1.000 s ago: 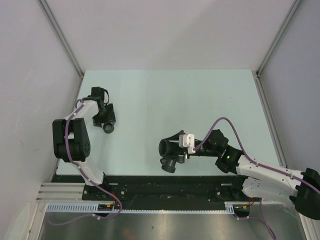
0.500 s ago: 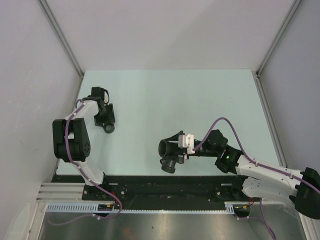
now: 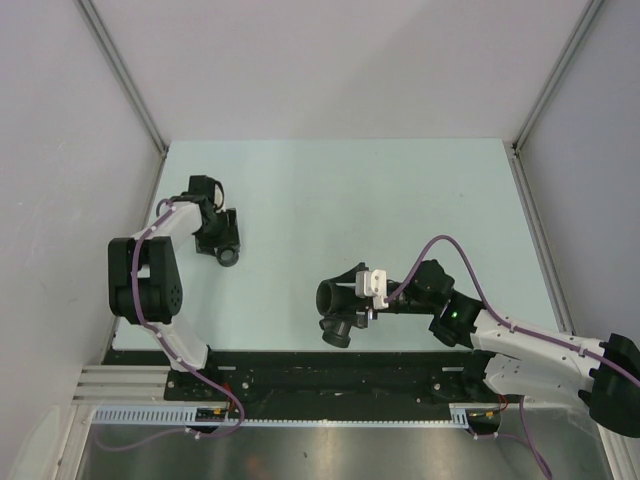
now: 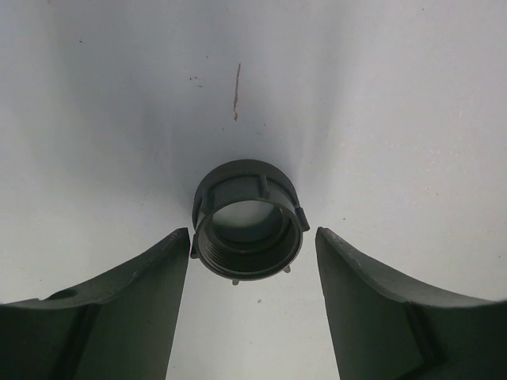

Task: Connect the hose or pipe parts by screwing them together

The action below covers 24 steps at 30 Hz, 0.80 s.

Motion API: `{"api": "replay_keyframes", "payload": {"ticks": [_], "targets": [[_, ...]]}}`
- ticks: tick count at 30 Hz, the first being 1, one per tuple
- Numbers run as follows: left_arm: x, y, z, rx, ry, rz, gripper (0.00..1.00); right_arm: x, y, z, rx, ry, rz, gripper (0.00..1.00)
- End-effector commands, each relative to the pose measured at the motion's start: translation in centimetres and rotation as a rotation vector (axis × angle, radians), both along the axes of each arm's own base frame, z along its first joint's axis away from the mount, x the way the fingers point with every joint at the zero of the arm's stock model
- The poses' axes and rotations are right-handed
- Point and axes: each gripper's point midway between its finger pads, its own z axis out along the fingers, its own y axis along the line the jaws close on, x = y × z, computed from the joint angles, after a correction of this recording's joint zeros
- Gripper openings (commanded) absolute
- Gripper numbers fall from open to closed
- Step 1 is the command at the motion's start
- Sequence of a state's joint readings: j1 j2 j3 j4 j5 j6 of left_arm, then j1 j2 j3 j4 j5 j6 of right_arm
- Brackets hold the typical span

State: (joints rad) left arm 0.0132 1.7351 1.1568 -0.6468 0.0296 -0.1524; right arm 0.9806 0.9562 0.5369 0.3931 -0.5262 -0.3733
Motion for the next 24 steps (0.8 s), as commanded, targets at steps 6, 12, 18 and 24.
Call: {"api": "replay_keyframes", "payload": {"ticks": [6,12,18,24], "targets": [[0.4,0.5,1.0,0.044,-0.040,-0.044,0.64,0.2,0.3,1.0,0.033,-0.041,-0.008,0.31],[0.8,0.2,0.6,0.025,-0.033,-0.059,0.58,0.2,0.2,0.9,0.032,-0.042,-0.010,0.31],[0.5,0.1,0.3,0.022,-0.024,-0.062,0.55,0.2,0.3,1.0,0.033,-0.042,-0.010,0.31],[0.5,0.1,0.2,0.023,-0.023,-0.063,0.66,0.1,0.3,0.9,0.031,-0.041,-0.008,0.31]]}}
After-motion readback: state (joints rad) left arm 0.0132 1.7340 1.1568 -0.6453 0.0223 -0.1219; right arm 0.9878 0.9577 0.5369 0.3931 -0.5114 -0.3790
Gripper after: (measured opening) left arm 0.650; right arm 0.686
